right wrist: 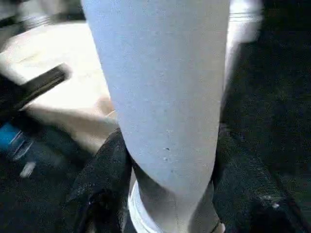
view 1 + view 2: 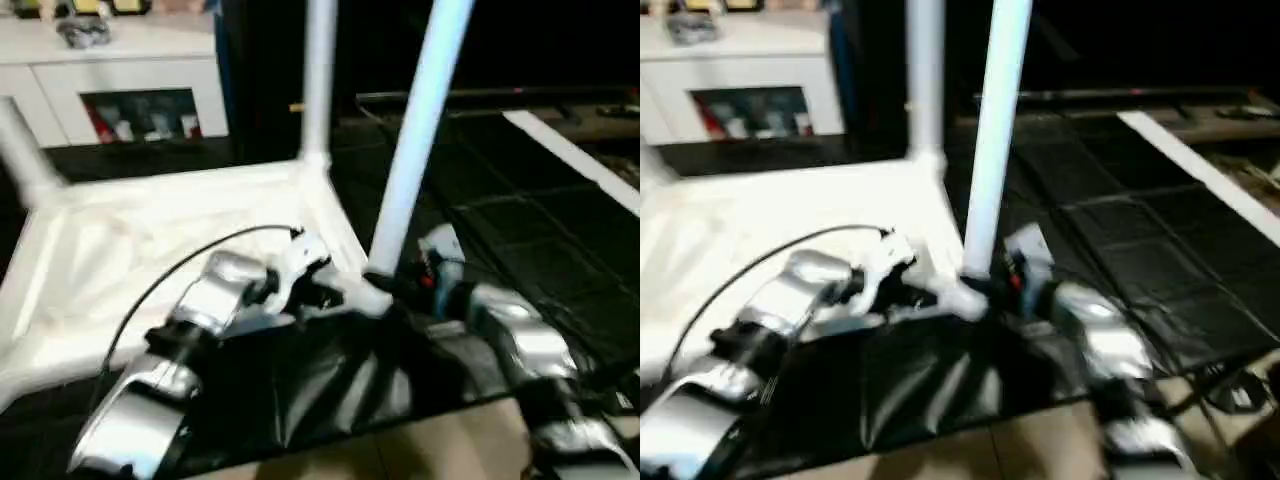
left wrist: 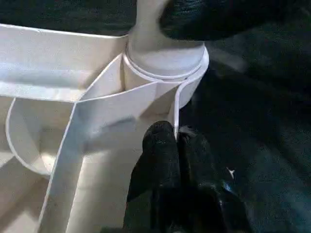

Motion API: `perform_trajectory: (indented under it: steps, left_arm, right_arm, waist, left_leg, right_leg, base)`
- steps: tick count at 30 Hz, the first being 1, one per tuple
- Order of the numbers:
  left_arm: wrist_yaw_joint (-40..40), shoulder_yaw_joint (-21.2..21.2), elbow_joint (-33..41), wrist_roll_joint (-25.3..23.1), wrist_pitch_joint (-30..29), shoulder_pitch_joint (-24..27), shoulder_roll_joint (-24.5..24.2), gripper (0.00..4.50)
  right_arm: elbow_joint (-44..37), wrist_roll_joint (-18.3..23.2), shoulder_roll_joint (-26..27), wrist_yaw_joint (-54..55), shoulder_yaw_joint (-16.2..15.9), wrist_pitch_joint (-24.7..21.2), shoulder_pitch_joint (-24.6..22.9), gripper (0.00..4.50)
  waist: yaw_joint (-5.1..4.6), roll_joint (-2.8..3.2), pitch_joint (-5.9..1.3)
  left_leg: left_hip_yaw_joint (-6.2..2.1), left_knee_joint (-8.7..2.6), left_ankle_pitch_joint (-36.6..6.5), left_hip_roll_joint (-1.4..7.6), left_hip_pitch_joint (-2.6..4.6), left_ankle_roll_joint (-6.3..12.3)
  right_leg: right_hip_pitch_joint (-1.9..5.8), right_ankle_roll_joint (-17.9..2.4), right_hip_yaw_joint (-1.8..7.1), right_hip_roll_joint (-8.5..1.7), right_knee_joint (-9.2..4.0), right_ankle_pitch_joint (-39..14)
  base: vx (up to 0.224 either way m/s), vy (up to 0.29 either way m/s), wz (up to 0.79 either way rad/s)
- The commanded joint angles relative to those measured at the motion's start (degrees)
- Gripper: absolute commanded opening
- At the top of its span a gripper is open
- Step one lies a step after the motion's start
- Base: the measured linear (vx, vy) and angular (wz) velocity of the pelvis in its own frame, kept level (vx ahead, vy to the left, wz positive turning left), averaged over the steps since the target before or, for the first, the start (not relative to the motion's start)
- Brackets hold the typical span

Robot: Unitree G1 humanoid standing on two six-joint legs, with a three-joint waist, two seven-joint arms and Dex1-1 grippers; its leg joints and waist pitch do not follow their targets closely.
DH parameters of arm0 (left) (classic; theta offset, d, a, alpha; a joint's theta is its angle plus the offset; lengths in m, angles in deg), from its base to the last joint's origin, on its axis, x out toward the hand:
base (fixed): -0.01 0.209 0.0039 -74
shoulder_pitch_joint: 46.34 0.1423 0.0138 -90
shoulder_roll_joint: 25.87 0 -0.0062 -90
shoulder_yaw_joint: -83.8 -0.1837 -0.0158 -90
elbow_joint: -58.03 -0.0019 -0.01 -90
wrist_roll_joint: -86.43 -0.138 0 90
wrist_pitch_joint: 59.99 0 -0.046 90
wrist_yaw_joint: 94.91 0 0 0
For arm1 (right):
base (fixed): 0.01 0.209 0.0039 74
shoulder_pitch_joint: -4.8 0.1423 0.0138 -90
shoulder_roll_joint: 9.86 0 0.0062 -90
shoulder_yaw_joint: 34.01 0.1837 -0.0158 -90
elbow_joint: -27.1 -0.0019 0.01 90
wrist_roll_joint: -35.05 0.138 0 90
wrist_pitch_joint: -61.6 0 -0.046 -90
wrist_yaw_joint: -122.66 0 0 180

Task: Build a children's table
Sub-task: Rotate leg to tighten

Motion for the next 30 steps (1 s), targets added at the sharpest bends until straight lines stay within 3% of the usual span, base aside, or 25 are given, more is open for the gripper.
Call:
perform_trajectory:
  steps: [1, 3, 4, 5, 6, 14, 19, 21, 30]
  left_arm:
    - [2.3, -1.2, 0.2, 3.0, 0.0, -3.1, 6.8, 0.00]
    - [3.1, -1.0, -0.1, 2.6, 0.0, -3.3, 6.9, 0.00]
    - [3.8, -0.7, -0.3, 2.3, -0.1, -3.5, 6.9, 0.00]
    - [4.2, -0.5, -0.4, 2.0, -0.1, -3.6, 6.8, 0.00]
    - [4.1, -0.7, -0.3, 1.6, 0.1, -3.5, 6.4, 0.00]
    - [3.5, -2.2, -0.9, -0.6, 1.6, -2.6, 3.2, 0.00]
    - [-0.3, -4.1, -1.2, -2.3, 5.5, -1.8, 0.1, 0.00]
    - [-5.2, -5.5, 0.1, -2.6, 7.2, -0.9, -2.5, 0.00]
    - [-17.9, -10.5, 1.7, -2.8, 14.3, 0.3, -8.7, 0.00]
  right_arm:
    - [7.3, 0.6, 7.8, 6.5, -3.1, -4.1, 4.3, 1.97]
    - [8.8, 0.1, 8.5, 8.6, -2.7, -4.1, 5.6, 1.97]
    - [10.1, -0.3, 9.0, 10.0, -2.3, -3.5, 6.5, 1.97]
    - [10.9, -0.6, 9.3, 10.9, -2.1, -2.9, 7.0, 1.97]
    - [10.9, -0.6, 9.2, 10.3, -2.2, -2.8, 7.0, 2.31]
    - [11.1, -2.2, 6.5, 6.2, -2.6, 0.5, 5.0, 3.15]
    - [6.6, -1.4, 0.8, -2.1, -3.7, 1.7, 1.2, 3.39]
    - [2.0, 0.1, -5.5, -11.3, -3.8, 3.0, -1.8, 3.74]
    - [-6.9, 3.7, -19.4, -30.6, -4.2, 1.8, -6.1, 4.35]
  waist:
    - [-0.03, -0.07, -2.54]
    - [-0.35, 0.23, -2.72]
    - [-0.41, 0.00, -2.89]
    - [-0.67, 0.17, -2.83]
    - [-0.71, -0.38, -2.90]
    - [0.32, 0.15, -3.27]
    - [0.85, 0.24, -3.19]
    - [1.32, 0.33, -3.14]
    - [2.60, -0.10, -3.06]
  left_leg:
    - [-0.34, -3.82, -16.4, -0.02, -0.74, 1.29]
    - [-0.53, -3.99, -16.0, 0.11, -0.95, 1.50]
    - [-0.64, -4.12, -14.7, 0.34, -1.18, 1.89]
    - [-0.66, -4.30, -14.0, 0.50, -1.39, 1.99]
    - [-0.53, -4.24, -13.5, 0.54, -1.44, 2.32]
    - [0.01, -3.98, -7.7, 0.82, -1.24, 3.91]
    - [0.05, -4.10, -8.8, 0.89, -1.19, 4.40]
    - [0.17, -4.01, -9.6, 0.88, -1.06, 5.07]
    - [0.27, -3.86, -8.3, 1.22, -1.13, 6.02]
  right_leg:
    - [2.32, -3.5, 1.30, -2.87, -6.79, -34.7]
    - [2.54, -3.9, 1.32, -2.96, -6.68, -33.0]
    - [2.68, -5.0, 1.53, -3.09, -6.17, -30.0]
    - [2.78, -6.0, 1.63, -2.96, -5.90, -27.1]
    - [2.88, -6.8, 1.75, -2.91, -5.66, -24.9]
    - [3.27, -12.3, 2.51, -2.96, -4.04, -11.8]
    - [3.53, -12.1, 2.54, -2.97, -4.14, -12.0]
    - [3.68, -11.6, 2.57, -2.91, -4.41, -13.1]
    - [3.68, -11.7, 2.48, -2.84, -4.30, -13.7]
  base:
    - [0.000, 0.000, 0.00]
    - [0.000, 0.000, 0.00]
    - [0.000, 0.000, 0.00]
    - [0.000, 0.000, 0.00]
    - [0.000, 0.000, 0.00]
    - [0.000, 0.000, 0.00]
    - [0.000, 0.000, 0.00]
    - [0.000, 0.000, 0.00]
    - [0.000, 0.000, 0.00]
